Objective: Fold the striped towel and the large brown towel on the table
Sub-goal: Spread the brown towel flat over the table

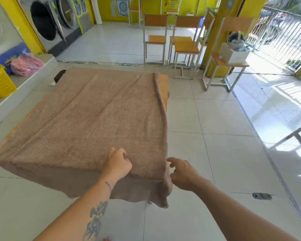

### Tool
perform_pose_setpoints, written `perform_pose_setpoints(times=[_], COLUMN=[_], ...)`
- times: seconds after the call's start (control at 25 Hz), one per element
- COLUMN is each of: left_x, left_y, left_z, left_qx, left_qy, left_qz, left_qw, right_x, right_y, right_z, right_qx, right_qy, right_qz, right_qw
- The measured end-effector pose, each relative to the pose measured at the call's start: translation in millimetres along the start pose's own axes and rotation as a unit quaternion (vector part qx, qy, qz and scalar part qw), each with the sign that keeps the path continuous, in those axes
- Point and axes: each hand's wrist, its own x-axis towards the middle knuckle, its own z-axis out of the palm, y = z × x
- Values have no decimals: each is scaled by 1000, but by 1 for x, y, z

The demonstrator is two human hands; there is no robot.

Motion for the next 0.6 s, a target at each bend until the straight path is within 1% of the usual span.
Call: perform_pose_setpoints(times=[0.08, 0.2, 0.32, 0.44, 0.6], left_x=[-7, -3, 16, 50, 125], left_y=[31, 82, 130, 170, 222], left_z=[-8, -32, -51, -55, -45], left_qx=[-45, -109, -165, -213, -234], left_qy=[16, 53, 65, 69, 82], left_qz=[12, 24, 32, 31, 27], left_qw=[999, 992, 984, 974, 968], right_x=[6, 22, 41, 65, 126], right_y=[8, 11, 14, 25, 37], right_z=[-29, -85, -129, -166, -224], right_qx=[-3, 6, 7, -12, -39], right_qy=[-5, 18, 30, 13, -1], right_qz=[-10, -37, -60, -76, -96], right_qw=[1000, 999, 998, 997, 995])
